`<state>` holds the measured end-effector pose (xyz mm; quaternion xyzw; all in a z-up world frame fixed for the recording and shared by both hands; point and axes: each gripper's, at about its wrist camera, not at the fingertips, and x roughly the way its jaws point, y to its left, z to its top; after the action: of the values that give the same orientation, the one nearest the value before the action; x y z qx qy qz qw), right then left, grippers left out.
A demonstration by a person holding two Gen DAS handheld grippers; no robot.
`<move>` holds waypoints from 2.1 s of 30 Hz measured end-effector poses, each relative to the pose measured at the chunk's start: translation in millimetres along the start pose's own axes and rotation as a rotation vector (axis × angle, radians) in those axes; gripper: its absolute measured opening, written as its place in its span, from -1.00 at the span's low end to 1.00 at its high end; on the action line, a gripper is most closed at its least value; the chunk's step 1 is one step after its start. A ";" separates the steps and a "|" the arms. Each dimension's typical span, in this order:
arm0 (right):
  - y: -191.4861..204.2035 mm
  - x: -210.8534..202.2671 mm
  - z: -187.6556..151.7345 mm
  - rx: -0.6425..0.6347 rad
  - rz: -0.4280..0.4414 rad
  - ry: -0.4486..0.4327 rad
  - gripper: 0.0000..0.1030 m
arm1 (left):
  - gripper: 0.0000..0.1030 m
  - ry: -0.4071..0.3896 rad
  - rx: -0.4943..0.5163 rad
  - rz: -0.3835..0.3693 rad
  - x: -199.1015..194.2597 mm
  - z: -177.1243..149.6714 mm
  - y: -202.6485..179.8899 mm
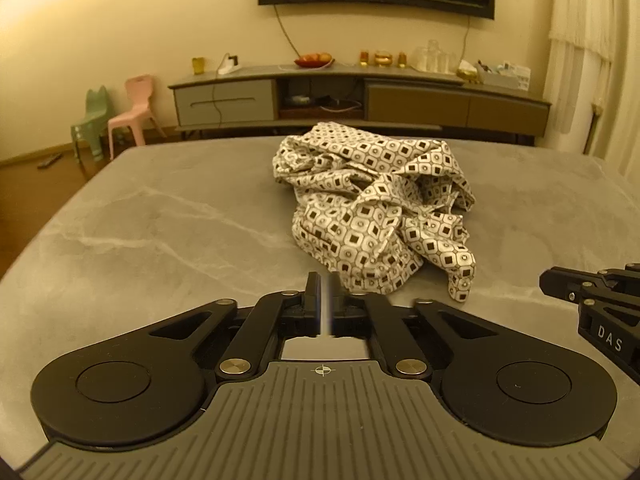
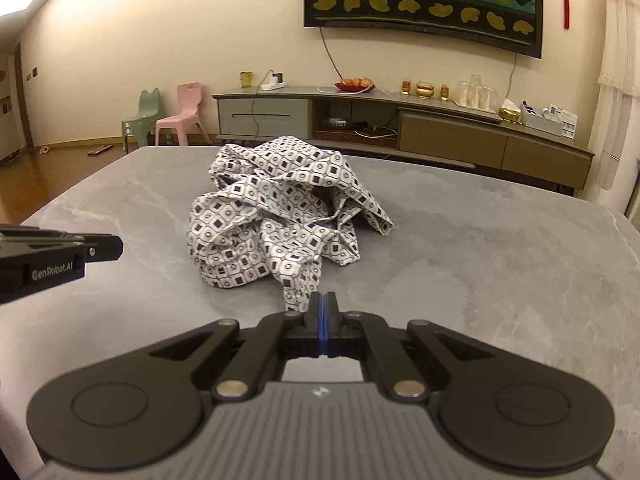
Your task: Fold clothes
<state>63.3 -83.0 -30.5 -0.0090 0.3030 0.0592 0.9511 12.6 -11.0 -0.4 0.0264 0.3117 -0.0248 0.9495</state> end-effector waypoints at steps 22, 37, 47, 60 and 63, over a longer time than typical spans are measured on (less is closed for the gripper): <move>-19.5 119.6 57.9 -0.100 0.095 0.075 0.38 | 0.47 0.056 -0.014 -0.050 127.8 48.5 5.5; -23.8 22.7 46.9 -0.071 0.368 0.043 -0.97 | 0.37 0.060 -0.042 -0.112 132.0 41.2 5.8; -24.2 24.7 64.6 -0.124 0.098 -0.056 0.23 | -0.17 0.077 -0.008 -0.163 133.7 37.3 1.5; -90.0 -37.7 124.3 0.091 0.047 -0.227 -0.91 | -1.00 -0.174 -0.179 -0.025 70.1 77.7 74.8; -110.4 -16.4 83.6 0.075 -0.032 -0.100 -0.83 | -1.00 -0.030 -0.163 -0.137 80.0 69.6 82.8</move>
<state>111.1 -190.0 45.1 0.0248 0.2567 0.0328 0.9656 123.3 64.6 11.0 -0.0725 0.2996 -0.0646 0.9491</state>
